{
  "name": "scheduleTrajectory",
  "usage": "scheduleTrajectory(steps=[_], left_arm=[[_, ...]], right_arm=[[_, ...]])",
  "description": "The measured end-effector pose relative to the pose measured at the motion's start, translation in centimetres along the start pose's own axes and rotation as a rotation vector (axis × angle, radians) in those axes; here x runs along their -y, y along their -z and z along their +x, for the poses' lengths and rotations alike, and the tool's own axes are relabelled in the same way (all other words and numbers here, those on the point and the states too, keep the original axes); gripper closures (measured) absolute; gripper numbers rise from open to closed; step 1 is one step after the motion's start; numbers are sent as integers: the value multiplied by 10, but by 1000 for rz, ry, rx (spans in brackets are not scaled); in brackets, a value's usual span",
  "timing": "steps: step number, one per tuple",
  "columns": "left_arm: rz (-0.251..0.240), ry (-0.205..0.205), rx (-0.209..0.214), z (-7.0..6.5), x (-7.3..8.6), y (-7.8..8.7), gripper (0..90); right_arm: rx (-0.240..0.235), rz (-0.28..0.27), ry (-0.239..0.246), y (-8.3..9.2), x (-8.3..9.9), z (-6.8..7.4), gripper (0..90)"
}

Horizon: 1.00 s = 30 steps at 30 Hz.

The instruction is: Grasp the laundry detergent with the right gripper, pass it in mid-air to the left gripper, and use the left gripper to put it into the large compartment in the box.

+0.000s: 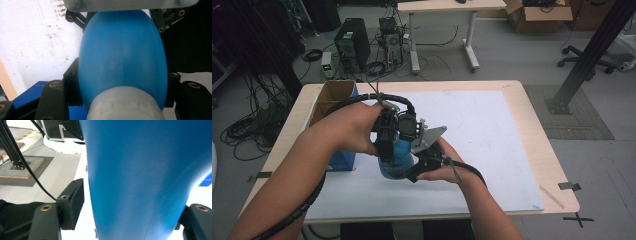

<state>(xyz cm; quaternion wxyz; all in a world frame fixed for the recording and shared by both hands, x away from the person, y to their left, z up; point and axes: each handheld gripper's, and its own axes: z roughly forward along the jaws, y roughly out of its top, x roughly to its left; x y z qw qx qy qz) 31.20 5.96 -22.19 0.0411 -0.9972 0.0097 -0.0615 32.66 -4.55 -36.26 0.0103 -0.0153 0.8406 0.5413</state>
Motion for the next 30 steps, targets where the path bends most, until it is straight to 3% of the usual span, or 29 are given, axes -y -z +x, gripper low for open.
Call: scheduleTrajectory(steps=[12,21,30], left_arm=[[-1,19,13,1,1,-1,380],[-21,-3,-11,1,5,2,379],[-22,27,-9,2,7,5,379]], right_arm=[[30,-13,-49,7,6,1,90],[35,-18,-55,16,8,3,61],[48,-20,-51,30,8,5,32]])
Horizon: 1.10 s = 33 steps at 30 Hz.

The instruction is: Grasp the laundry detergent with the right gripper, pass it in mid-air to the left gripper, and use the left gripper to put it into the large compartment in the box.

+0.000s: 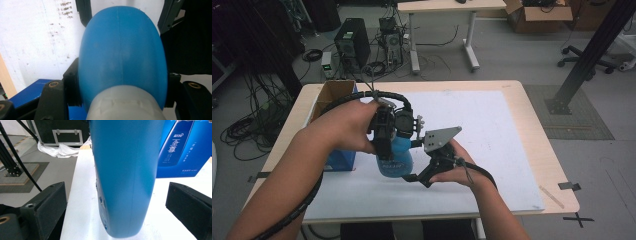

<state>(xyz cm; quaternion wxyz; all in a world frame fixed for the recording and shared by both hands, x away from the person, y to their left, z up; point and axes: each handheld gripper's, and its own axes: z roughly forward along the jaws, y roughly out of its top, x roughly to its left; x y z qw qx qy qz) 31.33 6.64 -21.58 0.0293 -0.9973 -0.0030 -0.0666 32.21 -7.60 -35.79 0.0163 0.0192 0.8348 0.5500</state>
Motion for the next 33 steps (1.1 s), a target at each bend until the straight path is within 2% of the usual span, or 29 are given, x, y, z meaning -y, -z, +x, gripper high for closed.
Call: scheduleTrajectory(steps=[7,19,27,33], left_arm=[[-6,25,3,1,1,3,379],[-6,40,3,4,3,6,379],[0,43,-5,4,5,6,378],[11,43,-29,4,8,6,377]], right_arm=[[16,-2,1,14,-1,0,9],[67,-26,-12,31,0,-5,2],[80,-35,-16,35,2,-6,2],[112,-46,-22,53,3,-6,2]])
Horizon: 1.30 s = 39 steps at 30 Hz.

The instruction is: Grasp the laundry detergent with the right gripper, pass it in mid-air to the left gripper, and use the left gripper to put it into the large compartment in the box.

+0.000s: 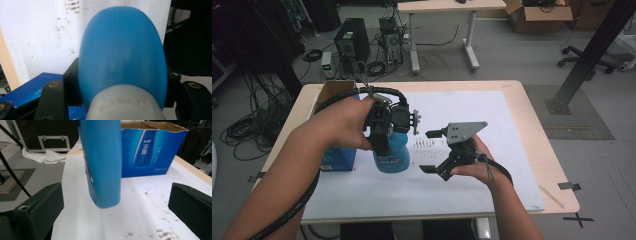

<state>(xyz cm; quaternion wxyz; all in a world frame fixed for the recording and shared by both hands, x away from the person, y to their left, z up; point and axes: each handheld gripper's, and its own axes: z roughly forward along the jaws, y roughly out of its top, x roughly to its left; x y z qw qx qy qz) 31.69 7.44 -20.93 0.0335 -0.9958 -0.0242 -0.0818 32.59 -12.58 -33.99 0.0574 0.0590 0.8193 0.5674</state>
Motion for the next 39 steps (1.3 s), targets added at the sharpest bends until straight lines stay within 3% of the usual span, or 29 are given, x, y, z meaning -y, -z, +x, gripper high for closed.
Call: scheduleTrajectory(steps=[9,16,22,26,30,39], left_arm=[[3,8,35,2,3,-2,378],[-2,58,42,4,5,1,377],[12,116,60,7,7,5,377],[7,137,47,7,9,7,377],[2,169,49,9,12,12,376],[-57,354,55,21,28,31,377]], right_arm=[[43,-7,-1,30,2,-3,3],[81,-6,1,48,3,-3,2],[121,44,21,63,1,-9,3],[147,102,33,69,0,-15,4],[161,196,38,75,-3,-24,5],[158,384,71,90,-16,-41,10]])
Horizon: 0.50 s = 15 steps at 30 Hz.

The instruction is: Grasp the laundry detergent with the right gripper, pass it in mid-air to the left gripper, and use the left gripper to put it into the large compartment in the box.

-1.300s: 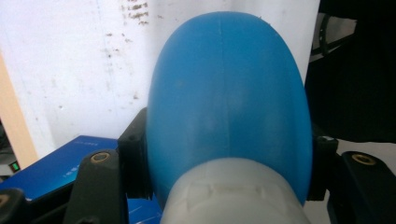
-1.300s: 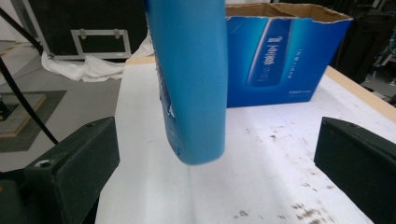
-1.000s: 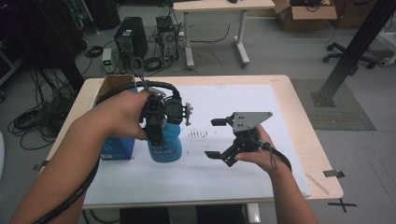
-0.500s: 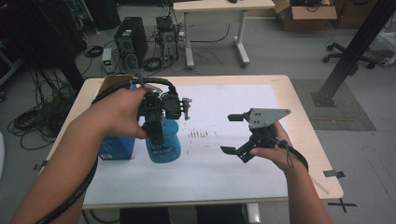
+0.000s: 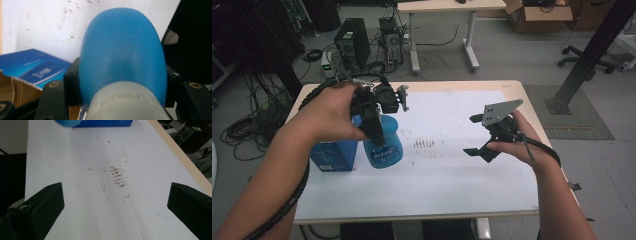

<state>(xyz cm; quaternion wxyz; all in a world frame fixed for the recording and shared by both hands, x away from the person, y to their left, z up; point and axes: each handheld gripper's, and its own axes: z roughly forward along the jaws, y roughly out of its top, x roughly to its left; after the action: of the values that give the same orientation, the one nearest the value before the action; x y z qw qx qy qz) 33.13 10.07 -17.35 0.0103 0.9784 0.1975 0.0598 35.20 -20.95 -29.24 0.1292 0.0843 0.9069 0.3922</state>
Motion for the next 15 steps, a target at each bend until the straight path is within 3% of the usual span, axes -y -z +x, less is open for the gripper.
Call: scheduleTrajectory(steps=[3,6,10,15], left_arm=[[-22,91,7,7,3,8,377],[-21,149,14,13,6,16,377],[-10,202,16,17,8,21,377],[-1,232,8,20,8,23,376]], right_arm=[[-1,48,10,4,-2,-4,11],[-4,94,16,7,-3,-8,14],[1,118,17,10,-4,-11,15],[-2,115,23,11,-4,-11,15]])
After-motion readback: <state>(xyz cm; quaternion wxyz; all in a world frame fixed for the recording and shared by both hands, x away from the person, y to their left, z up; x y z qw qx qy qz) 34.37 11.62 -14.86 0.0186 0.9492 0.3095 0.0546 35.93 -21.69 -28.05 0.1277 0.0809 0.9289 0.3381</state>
